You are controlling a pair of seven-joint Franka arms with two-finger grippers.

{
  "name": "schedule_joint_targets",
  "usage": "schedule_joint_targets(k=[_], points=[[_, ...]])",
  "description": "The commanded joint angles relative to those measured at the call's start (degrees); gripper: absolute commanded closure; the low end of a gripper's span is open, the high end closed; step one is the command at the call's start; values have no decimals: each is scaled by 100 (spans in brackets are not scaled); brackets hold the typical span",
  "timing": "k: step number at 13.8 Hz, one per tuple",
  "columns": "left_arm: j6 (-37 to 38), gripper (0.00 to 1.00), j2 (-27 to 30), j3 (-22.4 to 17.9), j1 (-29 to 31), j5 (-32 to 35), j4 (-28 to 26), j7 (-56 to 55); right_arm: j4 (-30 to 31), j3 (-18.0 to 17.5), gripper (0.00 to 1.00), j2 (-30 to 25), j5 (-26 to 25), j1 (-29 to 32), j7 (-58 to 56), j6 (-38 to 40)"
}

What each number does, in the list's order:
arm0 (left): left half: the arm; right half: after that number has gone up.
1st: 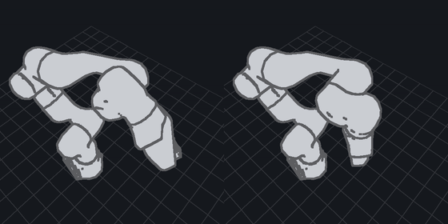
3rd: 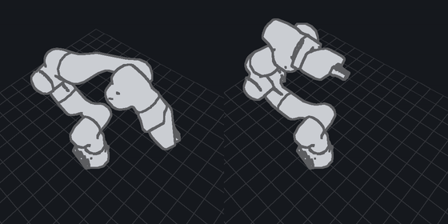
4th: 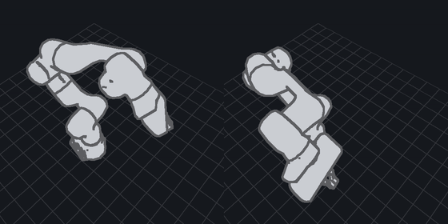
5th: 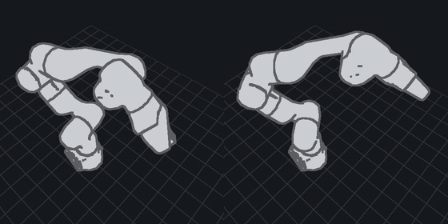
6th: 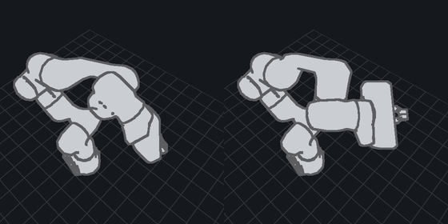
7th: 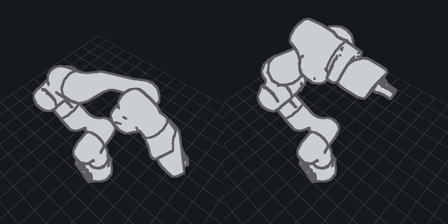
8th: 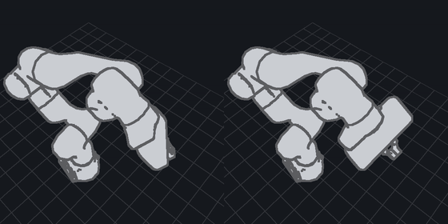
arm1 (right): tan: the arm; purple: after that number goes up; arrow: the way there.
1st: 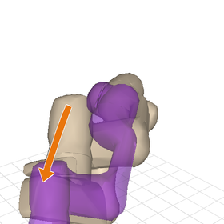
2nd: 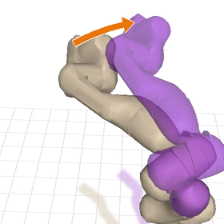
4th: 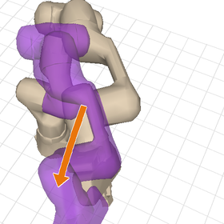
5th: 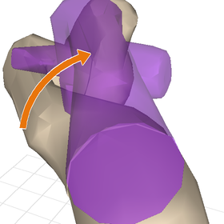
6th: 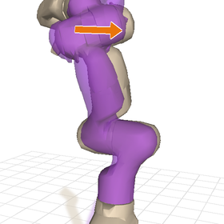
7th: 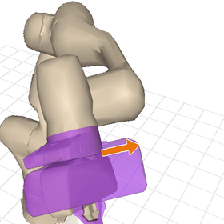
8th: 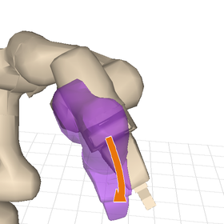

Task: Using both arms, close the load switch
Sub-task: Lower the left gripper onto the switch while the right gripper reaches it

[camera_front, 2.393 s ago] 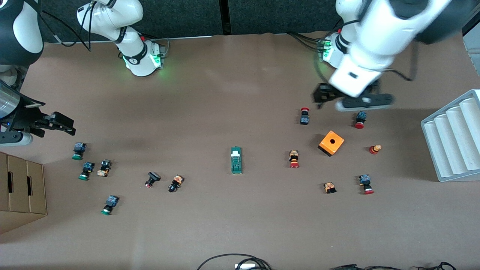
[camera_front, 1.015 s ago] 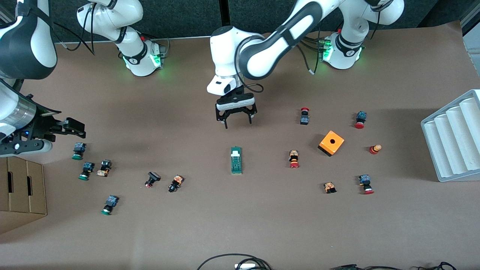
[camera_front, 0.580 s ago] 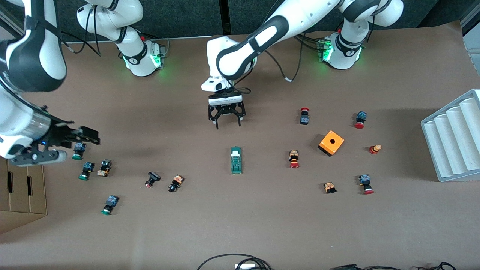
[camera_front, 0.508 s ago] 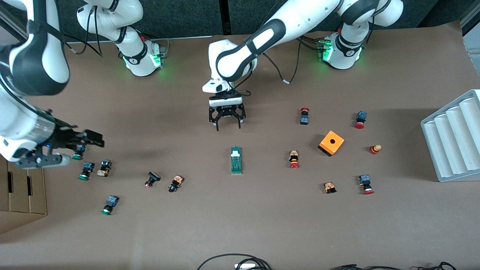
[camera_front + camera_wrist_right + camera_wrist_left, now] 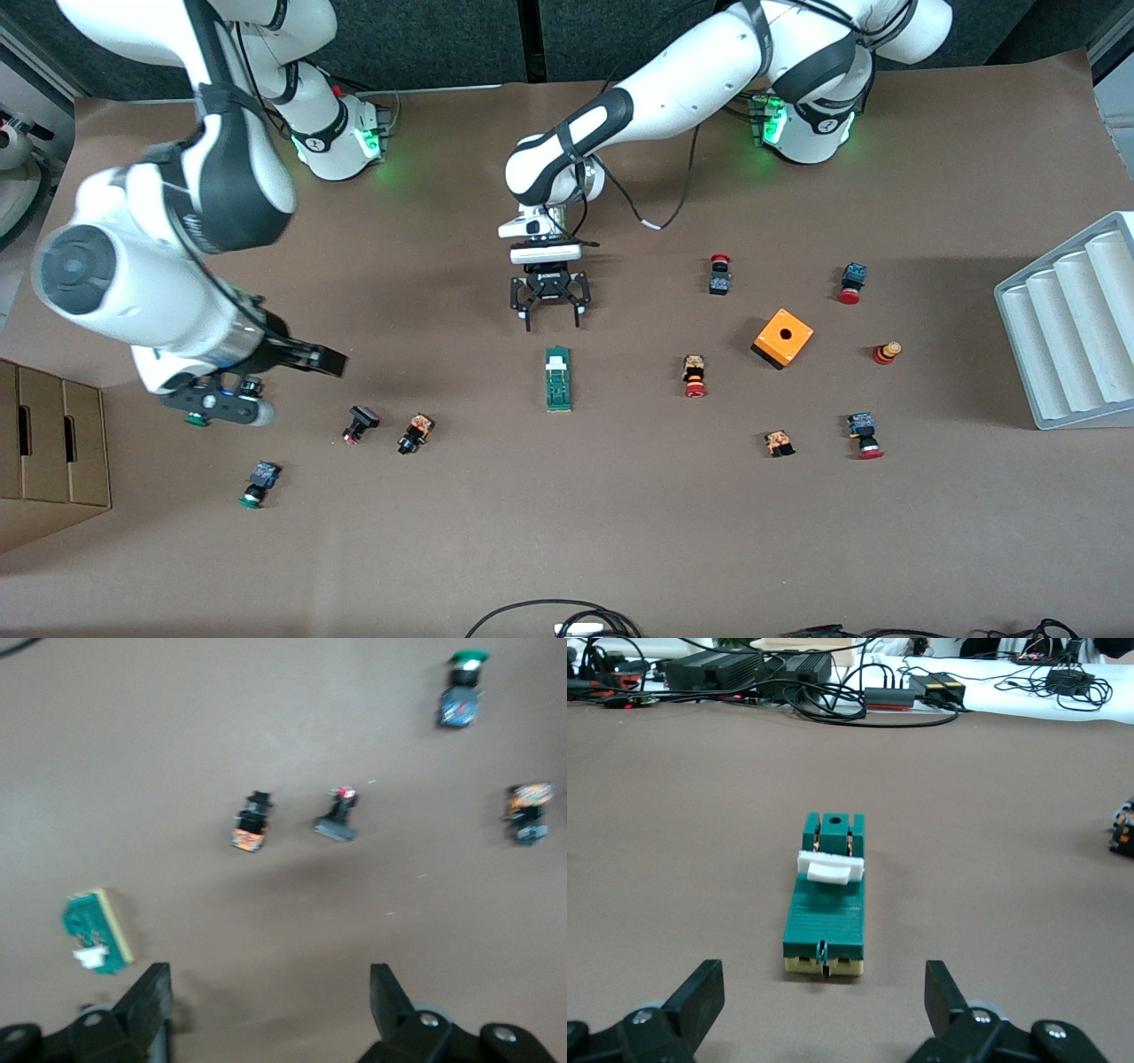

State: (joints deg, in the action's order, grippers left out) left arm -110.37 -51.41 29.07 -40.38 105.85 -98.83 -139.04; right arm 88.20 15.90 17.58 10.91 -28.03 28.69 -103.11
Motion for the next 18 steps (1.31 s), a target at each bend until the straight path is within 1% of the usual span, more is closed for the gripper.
schedule_joint_targets(k=[1, 3, 5, 7, 10, 11, 13, 15, 17, 18], points=[[164, 0, -245, -59, -75, 469, 153, -97, -198, 53, 0, 420, 385, -202, 915, -444], [497, 2, -456, -59, -75, 733, 162, -114, -198, 53, 0, 605, 587, -457, 1505, -735], [622, 2, -606, -59, -75, 954, 223, -315, -198, 53, 0, 798, 606, -755, 2242, -1042], [727, 2, -712, -59, -102, 1095, 346, -509, -198, 53, 0, 1027, 641, -1019, 2963, -1560], [762, 8, -782, -59, -110, 1130, 364, -606, -190, 53, 0, 1378, 1114, -1143, 3607, -2088], [789, 10, -791, -59, -102, 1174, 373, -641, -190, 53, 0, 1510, 1194, -1265, 3756, -2247], [789, 14, -861, -59, -102, 1201, 548, -747, -190, 62, 0, 1704, 1431, -1476, 4335, -2493], [824, 21, -914, -59, -110, 1227, 549, -747, -181, 62, 0, 1871, 1476, -1661, 5046, -2739], [824, 21, -949, -59, -102, 1402, 549, -730, -172, 53, 0, 2020, 1484, -1854, 5636, -2994], [833, 23, -984, -59, -102, 1412, 549, -686, -137, 62, 0, 2073, 1485, -1959, 5874, -3143]])
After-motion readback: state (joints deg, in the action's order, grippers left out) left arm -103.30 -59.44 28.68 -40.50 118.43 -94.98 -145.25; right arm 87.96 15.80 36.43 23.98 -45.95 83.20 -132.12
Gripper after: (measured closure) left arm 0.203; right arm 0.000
